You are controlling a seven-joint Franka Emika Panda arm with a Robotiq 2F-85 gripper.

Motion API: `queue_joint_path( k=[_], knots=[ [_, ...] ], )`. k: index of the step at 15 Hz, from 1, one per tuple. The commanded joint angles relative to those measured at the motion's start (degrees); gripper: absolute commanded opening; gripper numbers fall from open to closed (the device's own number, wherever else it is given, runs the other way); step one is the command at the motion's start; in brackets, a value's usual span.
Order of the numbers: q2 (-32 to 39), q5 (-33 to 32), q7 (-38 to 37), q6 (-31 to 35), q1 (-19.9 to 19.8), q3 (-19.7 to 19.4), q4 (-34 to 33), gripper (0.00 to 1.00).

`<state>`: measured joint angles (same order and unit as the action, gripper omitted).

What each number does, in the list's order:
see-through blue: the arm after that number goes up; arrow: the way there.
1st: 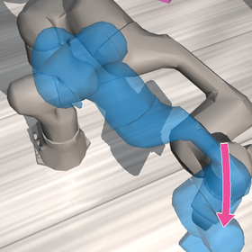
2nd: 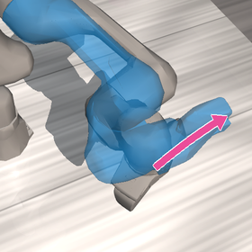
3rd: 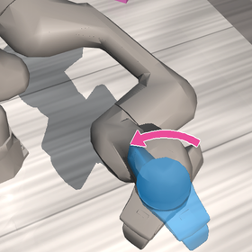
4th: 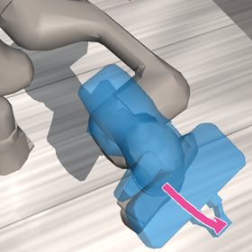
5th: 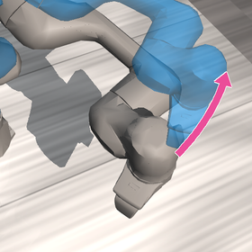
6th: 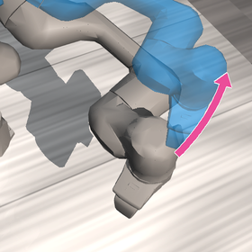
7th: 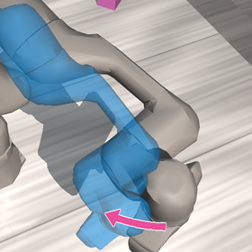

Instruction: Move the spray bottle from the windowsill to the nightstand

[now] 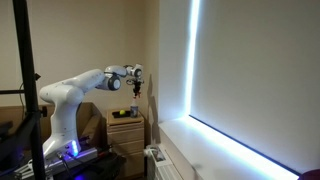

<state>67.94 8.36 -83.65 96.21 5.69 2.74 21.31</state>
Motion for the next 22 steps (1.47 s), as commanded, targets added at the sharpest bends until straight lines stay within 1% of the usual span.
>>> queue_joint_path(
  k=[1,6,7,8,9,11,12,14,15,16,18,20,22],
  knots=[
    [0.78,0.42,0.1,-0.83,0.04,0.38,-1.59,0.06],
    [-0.45,-1.63,1.78,-0.86,1.53,-0.58,-0.22,0.06],
    [-0.57,-1.82,1.83,-1.78,1.69,-0.44,-0.14,0.4],
    [-0.67,-1.69,2.25,-3.32,1.72,-0.05,-0.16,0.5],
    [-0.73,-1.75,2.35,-4.21,1.96,-0.1,-0.19,0.55],
    [-1.66,-1.14,3.24,-8.46,2.19,0.57,-0.3,0.7],
    [-3.6,-0.95,4.11,-9.65,2.25,1.03,1.54,0.77],
    [-5.53,-1.56,4.93,-13.74,2.71,0.61,1.37,0.9],
    [-7.13,-2.46,4.93,-16.34,3.14,-0.2,1.32,0.98],
    [-8.76,-2.87,4.75,-18.92,3.32,-0.5,1.25,1.0],
    [-12.55,-4.01,4.26,-24.34,3.7,-1.24,0.88,1.0],
    [-15.89,-4.4,5.33,-25.36,3.7,-1.16,-0.43,1.0],
    [-19.48,-3.15,6.19,-24.16,3.09,-0.07,-1.07,1.0]
  ],
)
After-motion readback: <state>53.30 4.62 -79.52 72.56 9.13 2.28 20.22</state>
